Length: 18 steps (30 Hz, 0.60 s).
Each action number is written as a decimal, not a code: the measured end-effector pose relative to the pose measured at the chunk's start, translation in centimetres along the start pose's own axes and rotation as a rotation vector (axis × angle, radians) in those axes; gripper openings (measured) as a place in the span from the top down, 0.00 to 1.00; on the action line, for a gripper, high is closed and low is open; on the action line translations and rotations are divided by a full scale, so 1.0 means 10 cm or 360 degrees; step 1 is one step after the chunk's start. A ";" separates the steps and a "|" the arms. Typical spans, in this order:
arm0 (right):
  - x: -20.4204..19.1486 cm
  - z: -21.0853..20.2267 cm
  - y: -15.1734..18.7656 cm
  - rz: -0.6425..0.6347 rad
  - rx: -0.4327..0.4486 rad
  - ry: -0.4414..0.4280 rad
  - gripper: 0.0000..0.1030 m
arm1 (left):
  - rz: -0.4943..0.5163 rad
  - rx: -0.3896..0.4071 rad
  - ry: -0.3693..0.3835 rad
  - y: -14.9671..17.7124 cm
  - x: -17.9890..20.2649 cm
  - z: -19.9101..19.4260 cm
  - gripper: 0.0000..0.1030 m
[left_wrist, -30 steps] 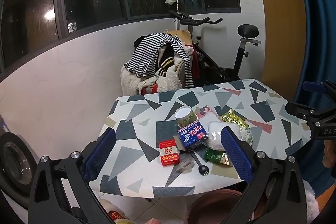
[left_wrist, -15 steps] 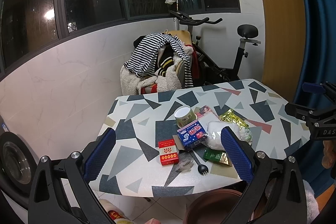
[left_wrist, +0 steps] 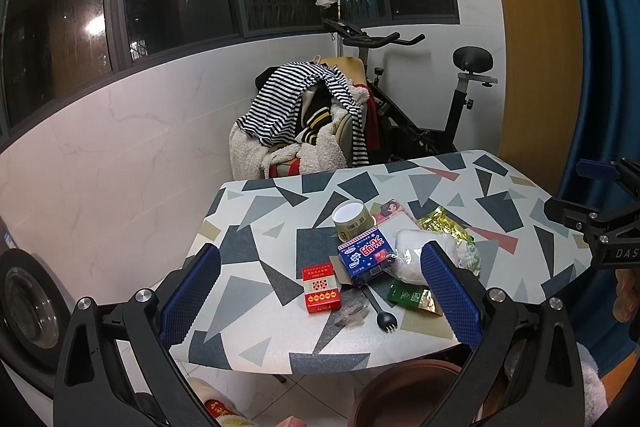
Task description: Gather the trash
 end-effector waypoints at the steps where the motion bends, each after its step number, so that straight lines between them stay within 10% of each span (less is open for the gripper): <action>1: 0.00 0.00 0.00 0.0000 -0.0001 0.0000 0.05 | -0.0001 0.0002 0.0002 -0.02 0.01 -0.02 0.05; 18: 0.01 0.00 0.01 0.0001 -0.0003 0.0000 0.05 | -0.0003 0.0008 0.0005 -0.02 0.03 -0.06 0.05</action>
Point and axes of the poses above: each gripper's, at about its wrist camera, not at the fingertips, and z roughly the way its jaws point, x to its right, y to its underside, the point moved 4 cm from there along z, roughly the way its jaws point, and after that the axes turned 14 degrees about z, right-handed, at the moved point
